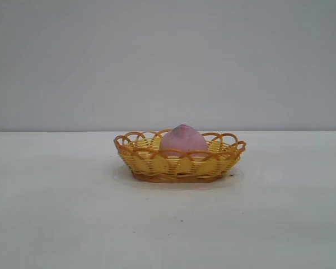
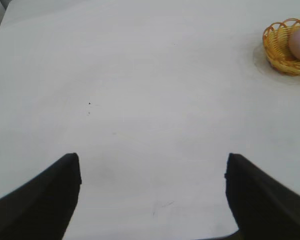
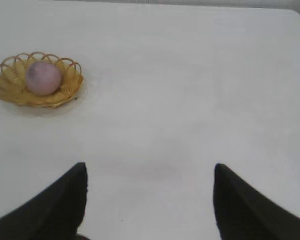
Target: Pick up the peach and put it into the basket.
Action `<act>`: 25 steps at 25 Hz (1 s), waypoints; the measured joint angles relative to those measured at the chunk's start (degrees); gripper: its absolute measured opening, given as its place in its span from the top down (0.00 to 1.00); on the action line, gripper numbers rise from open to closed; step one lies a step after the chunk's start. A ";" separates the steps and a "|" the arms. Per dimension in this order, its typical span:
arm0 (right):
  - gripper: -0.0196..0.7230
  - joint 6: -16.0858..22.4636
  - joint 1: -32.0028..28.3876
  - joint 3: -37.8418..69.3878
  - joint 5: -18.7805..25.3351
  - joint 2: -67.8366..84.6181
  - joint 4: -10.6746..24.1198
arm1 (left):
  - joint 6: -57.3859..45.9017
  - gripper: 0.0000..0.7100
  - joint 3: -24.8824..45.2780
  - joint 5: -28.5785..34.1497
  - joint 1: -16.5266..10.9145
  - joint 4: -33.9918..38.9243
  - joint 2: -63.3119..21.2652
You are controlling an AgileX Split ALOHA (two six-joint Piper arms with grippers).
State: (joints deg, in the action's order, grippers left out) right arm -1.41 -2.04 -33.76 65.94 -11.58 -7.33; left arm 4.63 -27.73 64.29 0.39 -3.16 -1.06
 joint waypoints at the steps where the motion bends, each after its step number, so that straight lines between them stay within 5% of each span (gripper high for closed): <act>1: 0.36 1.57 0.00 0.40 0.71 0.00 1.41 | 0.00 0.26 0.00 0.00 0.00 0.00 0.00; 7: 0.36 5.22 0.00 0.74 2.22 0.00 7.09 | 0.00 0.26 0.00 0.00 0.00 0.00 0.00; 13: 0.36 5.33 0.00 4.48 -2.92 1.72 6.78 | 0.00 0.26 0.00 0.00 0.00 0.00 0.00; 25: 0.36 4.05 4.01 4.62 -1.79 10.63 6.87 | 0.00 0.26 0.00 0.00 0.00 0.00 0.00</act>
State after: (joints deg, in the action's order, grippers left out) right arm 2.65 1.97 -29.14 64.15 -0.95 -0.46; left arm 4.63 -27.73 64.29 0.39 -3.16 -1.06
